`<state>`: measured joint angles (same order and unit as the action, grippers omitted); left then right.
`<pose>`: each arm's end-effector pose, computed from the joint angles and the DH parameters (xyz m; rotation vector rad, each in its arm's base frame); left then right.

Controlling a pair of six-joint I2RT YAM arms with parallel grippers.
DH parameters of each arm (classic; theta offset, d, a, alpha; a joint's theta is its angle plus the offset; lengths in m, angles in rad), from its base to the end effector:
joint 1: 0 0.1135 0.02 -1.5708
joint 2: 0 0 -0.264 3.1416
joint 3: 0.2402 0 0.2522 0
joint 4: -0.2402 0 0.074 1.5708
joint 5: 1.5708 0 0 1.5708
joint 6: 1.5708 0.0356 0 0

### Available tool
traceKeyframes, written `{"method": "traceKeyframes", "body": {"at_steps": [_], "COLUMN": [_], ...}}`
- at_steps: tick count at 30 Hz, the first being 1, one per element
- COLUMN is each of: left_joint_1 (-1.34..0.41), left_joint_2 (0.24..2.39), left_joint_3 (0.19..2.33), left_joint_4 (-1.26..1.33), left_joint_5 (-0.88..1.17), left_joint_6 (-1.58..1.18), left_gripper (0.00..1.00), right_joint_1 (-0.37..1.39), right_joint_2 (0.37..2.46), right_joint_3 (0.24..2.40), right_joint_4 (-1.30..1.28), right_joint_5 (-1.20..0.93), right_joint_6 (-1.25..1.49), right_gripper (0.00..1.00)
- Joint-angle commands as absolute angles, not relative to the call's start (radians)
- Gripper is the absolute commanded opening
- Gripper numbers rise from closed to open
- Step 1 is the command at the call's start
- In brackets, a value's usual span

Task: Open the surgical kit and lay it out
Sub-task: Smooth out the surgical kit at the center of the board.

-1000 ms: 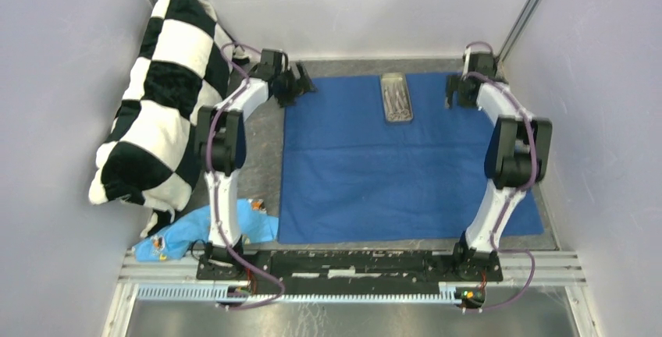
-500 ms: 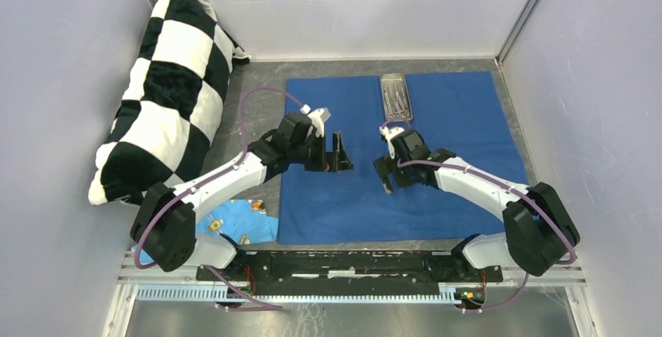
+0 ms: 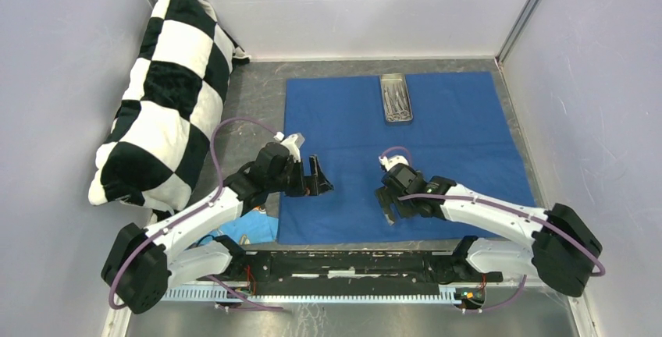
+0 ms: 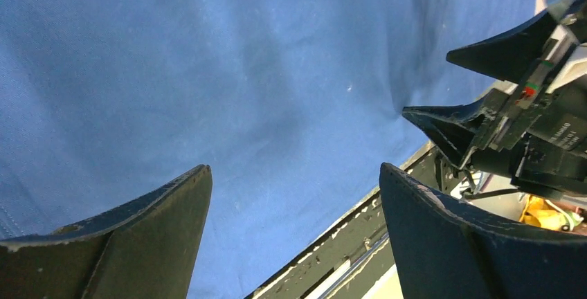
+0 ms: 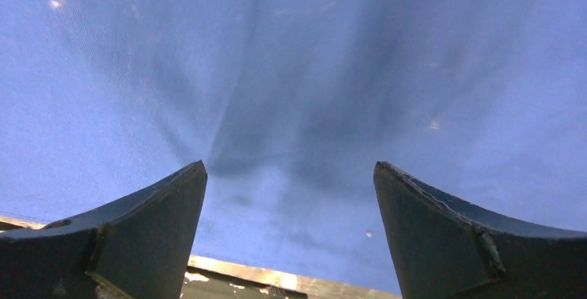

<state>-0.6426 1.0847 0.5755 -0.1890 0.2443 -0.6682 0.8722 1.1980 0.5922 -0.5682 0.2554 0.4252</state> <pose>0.1733 -0.1405 0.2101 0.1080 2.4317 -0.9271 0.1363 0.1484 0.1692 -0.5253 2.6224 0.0512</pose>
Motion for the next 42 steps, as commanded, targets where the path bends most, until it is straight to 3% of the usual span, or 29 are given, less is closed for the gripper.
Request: {"method": "traceKeyframes", "body": {"at_steps": [1, 7, 13, 18, 22, 26, 29, 37, 42], "left_joint_1": [-0.642, -0.643, -0.652, -0.652, -0.652, -0.652, -0.652, -0.651, -0.654], "left_joint_2": [1.056, 1.221, 1.295, 1.235, 1.144, 1.059, 1.045, 1.216, 1.367], "left_joint_3": [0.58, 0.627, 0.574, 0.504, 0.441, 0.452, 0.548, 0.715, 0.642], "left_joint_4": [-0.13, -0.069, -0.06, -0.133, -0.15, -0.187, -0.238, -0.142, -0.03], "left_joint_5": [0.234, 0.29, 0.243, 0.124, 0.114, 0.151, 0.162, 0.237, 0.24], "left_joint_6": [-0.728, -0.692, -0.665, -0.672, -0.728, -0.733, -0.697, -0.65, -0.691], "left_gripper": [0.96, 0.96, 0.96, 0.98, 0.99, 0.99, 0.99, 1.0, 0.98], "right_joint_1": [0.846, 0.485, 0.308, 0.263, 0.259, 0.268, 0.268, 0.208, 0.156], "right_joint_2": [1.108, 1.152, 1.306, 1.27, 1.15, 1.006, 0.963, 1.216, 1.304], "right_joint_3": [0.725, 0.76, 0.729, 0.525, 0.375, 0.394, 0.484, 0.734, 0.662], "right_joint_4": [-0.677, -0.522, -0.427, -0.396, -0.419, -0.455, -0.493, -0.502, -0.47], "right_joint_5": [0.412, 0.382, 0.361, 0.32, 0.166, 0.021, 0.105, 0.294, 0.312], "right_joint_6": [0.456, 0.29, 0.244, 0.342, 0.414, 0.485, 0.454, 0.345, 0.368], "right_gripper": [0.98, 0.98, 0.98, 0.98, 0.98, 0.98, 0.98, 0.98, 0.98]}}
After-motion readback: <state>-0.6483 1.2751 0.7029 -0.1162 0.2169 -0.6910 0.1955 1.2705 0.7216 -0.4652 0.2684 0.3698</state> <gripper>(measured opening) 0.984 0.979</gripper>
